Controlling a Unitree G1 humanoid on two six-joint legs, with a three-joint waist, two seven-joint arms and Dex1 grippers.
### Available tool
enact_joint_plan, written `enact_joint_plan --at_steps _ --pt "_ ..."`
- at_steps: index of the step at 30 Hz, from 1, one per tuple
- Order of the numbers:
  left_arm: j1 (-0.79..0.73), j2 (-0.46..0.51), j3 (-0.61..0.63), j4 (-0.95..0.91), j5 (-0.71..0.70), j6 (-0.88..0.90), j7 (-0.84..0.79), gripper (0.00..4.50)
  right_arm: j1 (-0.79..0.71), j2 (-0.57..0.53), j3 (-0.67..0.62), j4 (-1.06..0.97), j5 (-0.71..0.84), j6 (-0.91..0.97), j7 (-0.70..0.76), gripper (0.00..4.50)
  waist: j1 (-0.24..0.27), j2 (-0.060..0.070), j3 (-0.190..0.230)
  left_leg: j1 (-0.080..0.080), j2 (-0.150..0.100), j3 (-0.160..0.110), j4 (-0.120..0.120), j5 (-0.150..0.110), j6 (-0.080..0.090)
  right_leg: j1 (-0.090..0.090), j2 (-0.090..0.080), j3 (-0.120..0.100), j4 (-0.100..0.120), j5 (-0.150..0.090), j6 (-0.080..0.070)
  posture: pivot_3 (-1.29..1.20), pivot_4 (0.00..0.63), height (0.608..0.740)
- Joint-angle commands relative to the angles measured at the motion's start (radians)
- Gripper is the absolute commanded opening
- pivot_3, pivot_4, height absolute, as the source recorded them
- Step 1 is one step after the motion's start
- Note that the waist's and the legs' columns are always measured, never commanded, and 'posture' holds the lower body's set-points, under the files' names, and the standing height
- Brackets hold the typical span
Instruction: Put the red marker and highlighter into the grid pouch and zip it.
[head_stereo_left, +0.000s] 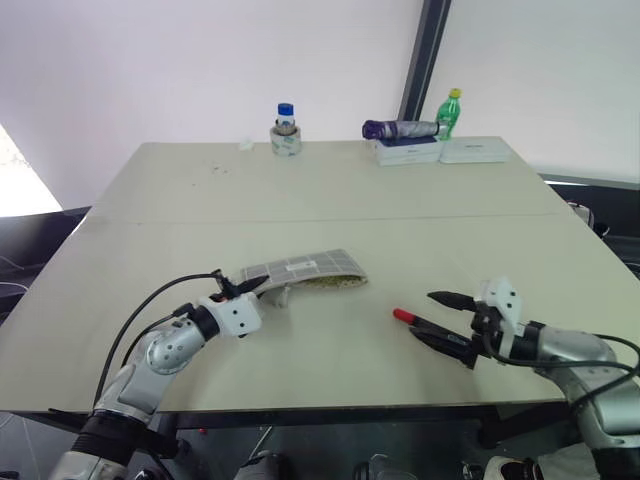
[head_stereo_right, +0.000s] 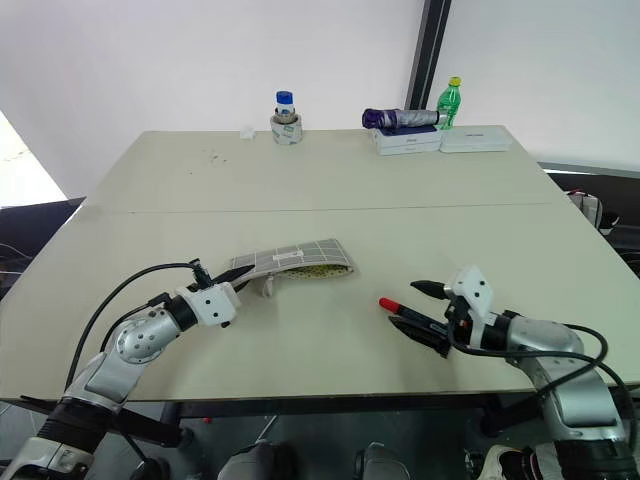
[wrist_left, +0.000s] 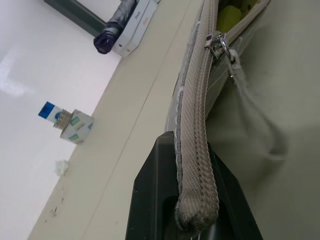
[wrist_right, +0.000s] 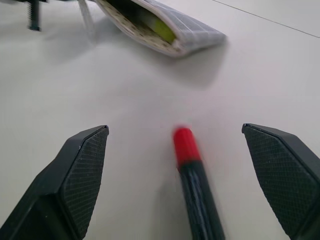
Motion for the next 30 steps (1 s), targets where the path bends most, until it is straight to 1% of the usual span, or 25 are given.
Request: enact_joint_plan --at_steps 1,3,8,9,10,11,13,14,15,17,18,21,24,26,30 --pt "-0.023 0.002 0.006 0.004 -0.003 -0.029 0.012 0.00 0.025 -0.029 -0.027 0.048 -0.060 -0.095 -0.023 4.44 0.000 0.000 0.000 0.000 0.000 0.000 0.000 0.000 0.000 0.000 0.000 0.000 0.000 0.000 0.000 0.00 0.150 0.740" --pt "-0.029 0.000 0.003 0.010 -0.002 -0.033 0.011 0.00 0.034 -0.038 -0.011 0.070 -0.077 -0.123 -0.020 4.44 0.000 0.000 0.000 0.000 0.000 0.000 0.000 0.000 0.000 0.000 0.000 0.000 0.000 0.000 0.000 0.00 0.150 0.740" --pt "-0.042 0.001 -0.001 0.025 -0.002 -0.042 0.010 0.00 0.027 -0.046 0.027 0.134 -0.103 -0.085 -0.027 4.44 0.000 0.000 0.000 0.000 0.000 0.000 0.000 0.000 0.000 0.000 0.000 0.000 0.000 0.000 0.000 0.00 0.150 0.740" --pt "-0.042 0.001 -0.001 0.029 -0.002 -0.046 0.011 0.00 0.019 -0.041 0.030 0.147 -0.099 -0.079 -0.027 4.21 0.000 0.000 0.000 0.000 0.000 0.000 0.000 0.000 0.000 0.000 0.000 0.000 0.000 0.000 0.000 0.00 0.150 0.740" --pt "-0.040 0.002 0.000 0.032 -0.003 -0.050 0.012 0.00 0.014 -0.037 0.032 0.152 -0.093 -0.072 -0.027 3.91 0.000 0.000 0.000 0.000 0.000 0.000 0.000 0.000 0.000 0.000 0.000 0.000 0.000 0.000 0.000 0.00 0.150 0.740" --pt "-0.039 0.003 -0.001 0.031 -0.004 -0.052 0.010 0.00 0.012 -0.047 0.041 0.154 -0.096 -0.065 -0.018 3.72 0.000 0.000 0.000 0.000 0.000 0.000 0.000 0.000 0.000 0.000 0.000 0.000 0.000 0.000 0.000 0.00 0.150 0.740" --pt "-0.038 0.003 -0.005 0.027 -0.003 -0.054 0.005 0.00 0.004 -0.059 0.048 0.148 -0.077 -0.050 0.008 2.77 0.000 0.000 0.000 0.000 0.000 0.000 0.000 0.000 0.000 0.001 0.000 0.000 0.000 0.000 0.000 0.00 0.150 0.740" --pt "-0.037 0.002 -0.006 0.024 -0.002 -0.053 0.004 0.00 0.002 -0.065 0.050 0.141 -0.069 -0.044 0.022 2.18 0.000 0.000 0.000 0.000 0.000 0.000 0.000 0.000 0.000 0.001 0.000 0.000 0.000 0.000 0.000 0.00 0.150 0.740" --pt "-0.037 0.000 -0.006 0.023 -0.001 -0.052 0.005 0.00 -0.001 -0.067 0.051 0.131 -0.063 -0.042 0.031 1.75 0.001 0.000 0.000 0.000 0.000 0.000 0.001 0.000 0.000 0.001 0.000 0.000 0.000 0.000 0.000 0.00 0.150 0.740" --pt "-0.041 -0.002 -0.005 0.023 0.001 -0.049 0.008 0.00 -0.015 -0.063 0.061 0.097 -0.036 -0.009 0.044 0.65 0.001 0.000 0.000 0.000 0.000 0.000 0.001 0.000 0.000 0.001 0.000 0.000 0.000 0.000 0.000 0.00 0.150 0.740" --pt "-0.044 -0.003 -0.006 0.023 0.003 -0.047 0.008 0.00 -0.030 -0.056 0.074 0.061 -0.021 0.014 0.045 0.39 0.000 0.000 0.000 0.000 0.000 0.000 0.001 0.000 0.000 0.001 0.000 0.000 0.000 0.000 0.000 0.00 0.150 0.740" --pt "-0.050 -0.007 -0.009 0.026 0.007 -0.045 0.008 0.00 -0.086 -0.040 0.117 -0.046 0.020 0.078 0.041 0.40 -0.004 0.000 0.000 0.000 0.000 -0.001 0.000 0.000 0.000 0.000 0.000 0.000 0.000 0.000 0.000 0.00 0.150 0.740" --pt "-0.057 -0.013 -0.013 0.030 0.014 -0.043 0.009 0.00 -0.159 -0.024 0.168 -0.106 0.025 0.129 0.018 0.40 -0.003 0.000 0.000 0.000 0.000 -0.001 0.000 0.000 0.000 0.000 0.000 0.000 0.000 0.000 0.000 0.00 0.150 0.740" --pt "-0.061 -0.018 -0.015 0.030 0.017 -0.041 0.011 0.00 -0.201 -0.015 0.195 -0.113 0.011 0.149 -0.002 0.40 0.000 0.000 0.000 0.000 0.000 -0.001 0.000 0.000 0.000 0.000 0.000 0.000 0.000 0.000 0.000 0.00 0.150 0.740" --pt "-0.066 -0.028 -0.019 0.020 0.030 -0.036 0.018 0.00 -0.280 0.001 0.272 -0.040 -0.073 0.112 -0.032 0.40 0.005 0.000 0.000 -0.001 0.000 -0.001 0.002 0.000 0.000 0.000 0.000 0.000 0.000 0.000 0.000 0.00 0.150 0.740"
